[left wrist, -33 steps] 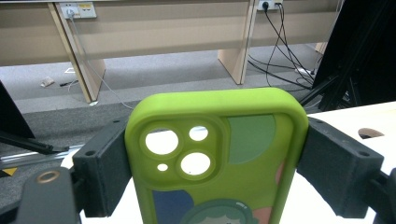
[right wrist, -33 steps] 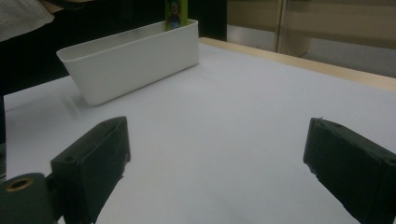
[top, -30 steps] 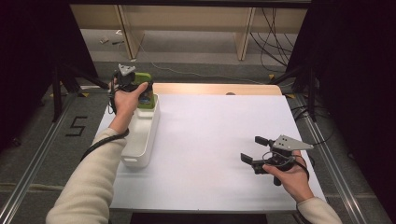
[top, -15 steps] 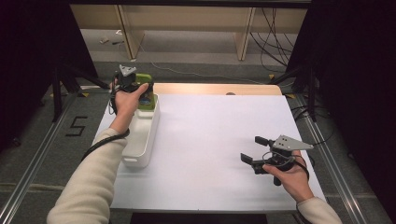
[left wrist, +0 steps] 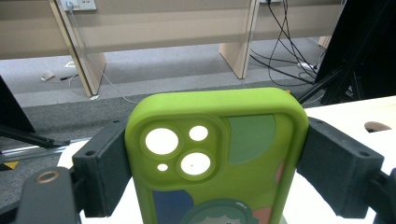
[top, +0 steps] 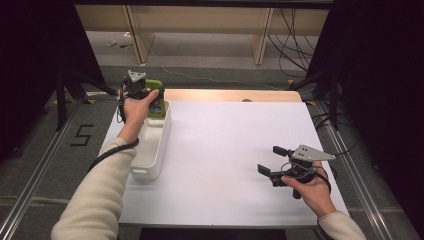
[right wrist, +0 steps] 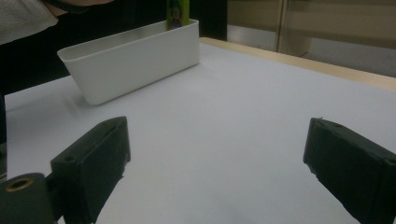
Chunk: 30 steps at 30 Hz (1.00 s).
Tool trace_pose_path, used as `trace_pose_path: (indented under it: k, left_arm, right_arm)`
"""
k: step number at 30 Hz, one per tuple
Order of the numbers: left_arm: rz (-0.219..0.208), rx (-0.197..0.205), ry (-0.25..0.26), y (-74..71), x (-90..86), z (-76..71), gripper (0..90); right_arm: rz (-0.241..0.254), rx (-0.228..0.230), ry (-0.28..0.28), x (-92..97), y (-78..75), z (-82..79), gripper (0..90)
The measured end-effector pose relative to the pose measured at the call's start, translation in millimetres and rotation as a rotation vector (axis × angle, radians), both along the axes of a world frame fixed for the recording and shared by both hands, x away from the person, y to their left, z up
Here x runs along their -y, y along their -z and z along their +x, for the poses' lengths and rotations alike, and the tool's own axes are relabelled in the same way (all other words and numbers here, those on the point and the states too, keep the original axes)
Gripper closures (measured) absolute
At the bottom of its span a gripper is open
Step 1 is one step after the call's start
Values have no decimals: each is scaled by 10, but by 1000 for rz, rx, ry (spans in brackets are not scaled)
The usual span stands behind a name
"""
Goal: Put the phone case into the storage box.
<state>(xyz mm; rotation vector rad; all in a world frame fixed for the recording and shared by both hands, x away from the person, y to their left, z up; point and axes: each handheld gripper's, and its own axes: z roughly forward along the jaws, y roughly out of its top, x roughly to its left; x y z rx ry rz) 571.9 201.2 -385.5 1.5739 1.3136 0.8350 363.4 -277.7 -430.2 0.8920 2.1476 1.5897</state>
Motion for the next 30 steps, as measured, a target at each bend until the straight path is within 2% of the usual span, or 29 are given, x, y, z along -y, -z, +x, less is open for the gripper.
trace_pose_path:
  k: [30]
  left_arm:
    - [7,-26,2,79,8,28,159]
  right_arm:
    - [2,-2,-2,-2,3,2,82]
